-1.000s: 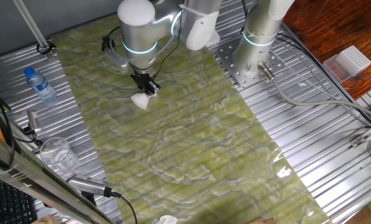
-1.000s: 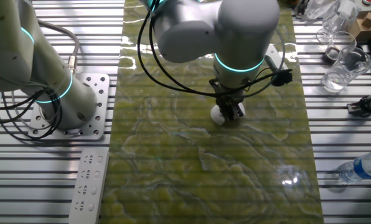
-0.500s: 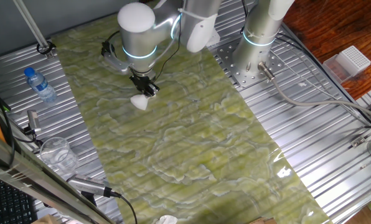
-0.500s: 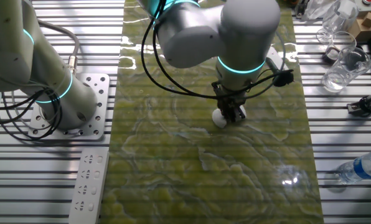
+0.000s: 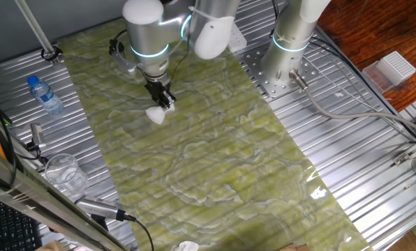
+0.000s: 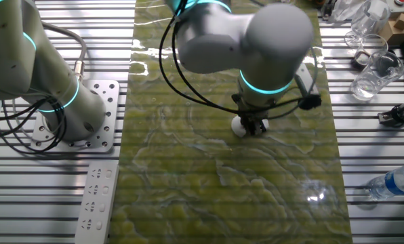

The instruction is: Clean the tabletop with a sponge

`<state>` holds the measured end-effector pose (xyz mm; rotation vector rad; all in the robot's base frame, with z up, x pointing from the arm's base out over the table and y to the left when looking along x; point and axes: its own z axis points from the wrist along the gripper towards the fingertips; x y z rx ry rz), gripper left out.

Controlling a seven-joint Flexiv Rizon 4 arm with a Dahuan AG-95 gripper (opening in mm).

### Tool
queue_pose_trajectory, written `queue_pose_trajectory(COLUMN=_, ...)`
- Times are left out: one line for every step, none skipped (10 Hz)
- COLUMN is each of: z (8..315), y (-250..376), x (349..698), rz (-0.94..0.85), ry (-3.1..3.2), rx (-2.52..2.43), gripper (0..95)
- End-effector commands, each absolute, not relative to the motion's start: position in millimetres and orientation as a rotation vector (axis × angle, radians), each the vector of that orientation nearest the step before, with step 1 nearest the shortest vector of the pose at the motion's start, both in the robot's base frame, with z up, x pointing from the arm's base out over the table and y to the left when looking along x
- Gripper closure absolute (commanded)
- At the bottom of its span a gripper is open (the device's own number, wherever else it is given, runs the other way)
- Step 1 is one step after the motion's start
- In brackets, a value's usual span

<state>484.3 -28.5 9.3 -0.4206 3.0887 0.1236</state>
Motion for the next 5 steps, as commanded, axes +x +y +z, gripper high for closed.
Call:
queue_pose_trajectory(z=12, y=-14, x=490, rz=0.154, ry=3.104, rx=-0.332, gripper=95.0)
queue_pose_trajectory(z=12, y=-10, x=492, rz=0.158, ry=3.106, rx=-0.315, gripper=95.0)
queue_pose_trajectory(z=13, y=-5, x=494, rz=0.214, ry=3.103, rx=-0.259, gripper=95.0)
queue_pose_trajectory(z=13, y=-3, x=495, rz=0.236, ry=3.102, rx=-0.238, gripper=95.0)
queue_pose_trajectory(z=13, y=3, x=496, rz=0.249, ry=3.103, rx=-0.203, gripper=95.0)
